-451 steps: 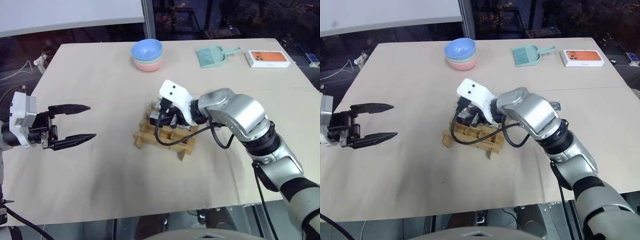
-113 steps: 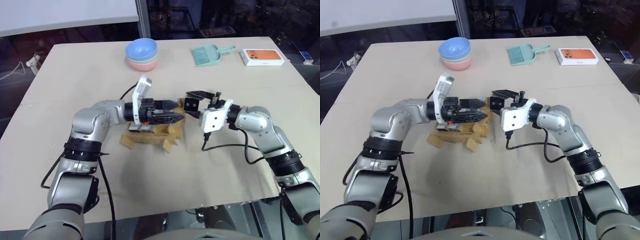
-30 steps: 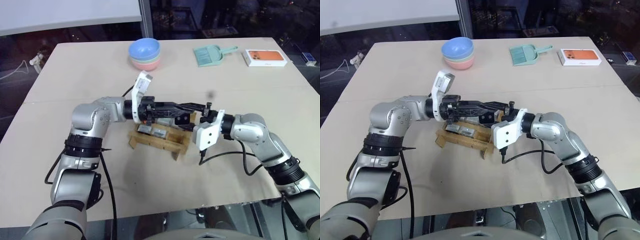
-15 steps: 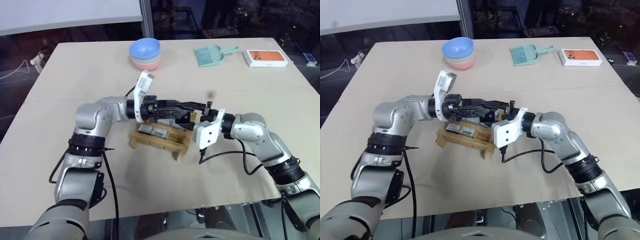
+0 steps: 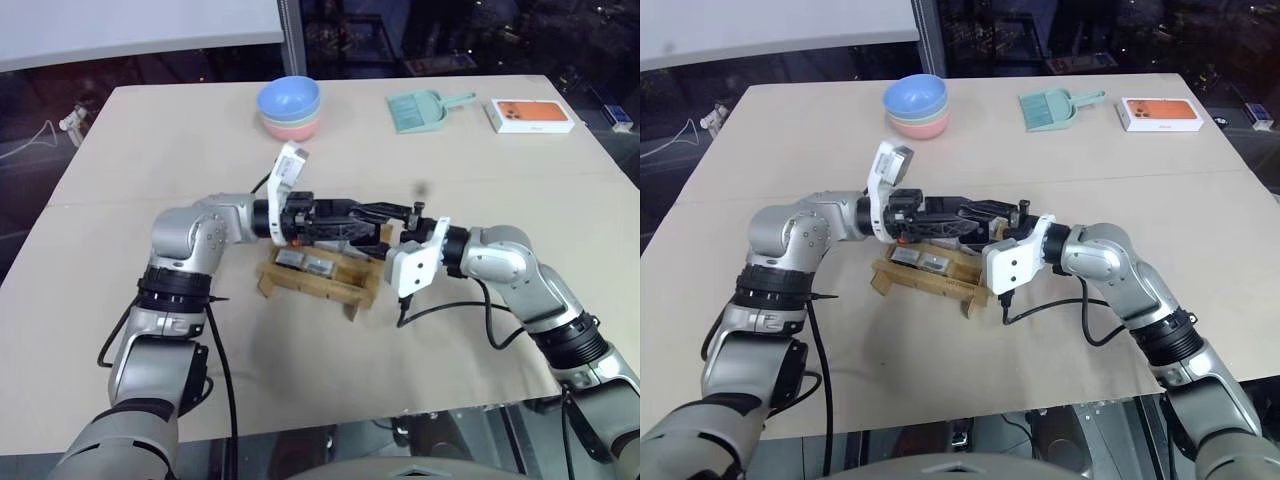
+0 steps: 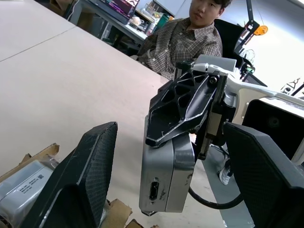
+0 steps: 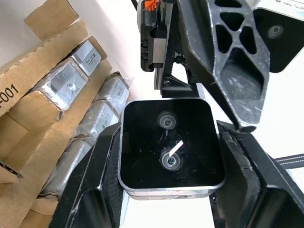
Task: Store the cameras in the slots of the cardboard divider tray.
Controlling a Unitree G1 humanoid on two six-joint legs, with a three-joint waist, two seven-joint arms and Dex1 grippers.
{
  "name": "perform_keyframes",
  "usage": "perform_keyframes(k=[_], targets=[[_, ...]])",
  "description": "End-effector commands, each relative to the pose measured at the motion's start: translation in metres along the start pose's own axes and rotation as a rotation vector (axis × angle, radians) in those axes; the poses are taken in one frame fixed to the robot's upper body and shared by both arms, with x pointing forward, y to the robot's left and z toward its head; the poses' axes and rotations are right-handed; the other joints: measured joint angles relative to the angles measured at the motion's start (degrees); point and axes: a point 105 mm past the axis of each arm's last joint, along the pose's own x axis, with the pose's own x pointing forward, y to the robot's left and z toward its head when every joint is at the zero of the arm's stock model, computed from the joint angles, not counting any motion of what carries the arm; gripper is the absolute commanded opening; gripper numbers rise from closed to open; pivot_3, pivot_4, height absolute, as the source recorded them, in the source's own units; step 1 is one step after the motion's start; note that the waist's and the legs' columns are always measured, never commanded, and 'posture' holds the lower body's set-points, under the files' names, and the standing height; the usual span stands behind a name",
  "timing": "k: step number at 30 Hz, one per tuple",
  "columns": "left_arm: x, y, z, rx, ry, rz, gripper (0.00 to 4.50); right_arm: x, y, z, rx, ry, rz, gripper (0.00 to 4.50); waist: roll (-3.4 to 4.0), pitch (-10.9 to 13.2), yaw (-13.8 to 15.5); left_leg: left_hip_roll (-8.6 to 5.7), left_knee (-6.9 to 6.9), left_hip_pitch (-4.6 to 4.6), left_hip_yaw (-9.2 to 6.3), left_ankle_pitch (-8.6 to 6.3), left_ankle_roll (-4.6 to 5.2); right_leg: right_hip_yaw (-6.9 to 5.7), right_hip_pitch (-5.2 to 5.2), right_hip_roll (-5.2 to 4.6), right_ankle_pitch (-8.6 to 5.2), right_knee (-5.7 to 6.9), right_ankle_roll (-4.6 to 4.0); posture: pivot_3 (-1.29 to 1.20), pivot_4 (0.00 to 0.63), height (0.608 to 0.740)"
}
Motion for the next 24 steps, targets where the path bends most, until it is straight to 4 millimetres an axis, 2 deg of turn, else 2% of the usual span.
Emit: perform_keyframes(k=[1, 8, 9, 11, 14, 19, 20, 24], targets=[[-0.0004, -0.0053, 0.0034, 0.042, 0.016, -0.013, 3.62, -0.0018, -0.0143, 0.0076, -0.043, -0.023, -0.047, 2.00, 0.00, 0.00, 0.00, 0.00, 0.00, 0.00, 0.00, 0.00, 0.00, 0.00, 0.00, 0.00, 0.00, 0.00, 0.00, 0.00, 0.150, 0.740], [-0.0001, -0.0010, 0.0035, 0.036, 0.013, 0.010, 3.62, -0.0014, -0.0142, 0.0077, -0.043, -0.024, -0.046, 2.00, 0.00, 0.00, 0.01, 0.00, 0.00, 0.00, 0.00, 0.00, 0.00, 0.00, 0.00, 0.00, 0.00, 0.00, 0.00, 0.00, 0.150, 0.740], [-0.0004, -0.0002, 0.0037, 0.027, 0.008, 0.013, 3.06, -0.0014, -0.0142, 0.0076, -0.043, -0.024, -0.046, 2.00, 0.00, 0.00, 0.01, 0.00, 0.00, 0.00, 0.00, 0.00, 0.00, 0.00, 0.00, 0.00, 0.00, 0.00, 0.00, 0.00, 0.150, 0.740], [-0.0011, -0.0008, 0.0035, 0.019, 0.008, 0.005, 2.47, -0.0016, -0.0141, 0.0073, -0.043, -0.022, -0.046, 2.00, 0.00, 0.00, 0.01, 0.00, 0.00, 0.00, 0.00, 0.00, 0.00, 0.00, 0.00, 0.00, 0.00, 0.00, 0.00, 0.00, 0.150, 0.740], [-0.0018, 0.0010, 0.0014, 0.029, 0.021, 0.020, 1.12, -0.0016, -0.0142, 0.0068, -0.041, -0.020, -0.048, 2.00, 0.00, 0.00, 0.00, 0.00, 0.00, 0.00, 0.00, 0.00, 0.00, 0.00, 0.00, 0.00, 0.00, 0.00, 0.00, 0.00, 0.150, 0.740], [-0.0011, 0.0004, -0.0003, 0.026, 0.033, 0.016, 1.12, -0.0024, -0.0159, 0.0047, -0.026, -0.004, -0.066, 2.00, 0.00, 0.00, 0.00, 0.00, 0.00, -0.01, 0.00, 0.00, 0.00, 0.00, 0.00, 0.00, 0.00, 0.00, 0.00, 0.00, 0.150, 0.740], [-0.0010, 0.0004, -0.0005, 0.027, 0.036, 0.017, 1.09, -0.0027, -0.0164, 0.0039, -0.023, 0.003, -0.070, 2.50, 0.00, 0.00, 0.00, 0.00, 0.00, -0.01, 0.00, 0.00, 0.01, 0.00, 0.00, 0.00, 0.00, 0.00, 0.00, 0.00, 0.150, 0.740], [-0.0007, 0.0001, -0.0007, 0.024, 0.034, 0.016, 1.08, -0.0032, -0.0191, 0.0037, -0.008, 0.017, -0.089, 3.96, 0.00, 0.00, 0.01, 0.00, 0.00, -0.01, 0.00, 0.00, 0.00, 0.00, 0.00, 0.00, 0.00, 0.00, 0.00, 0.00, 0.150, 0.740]])
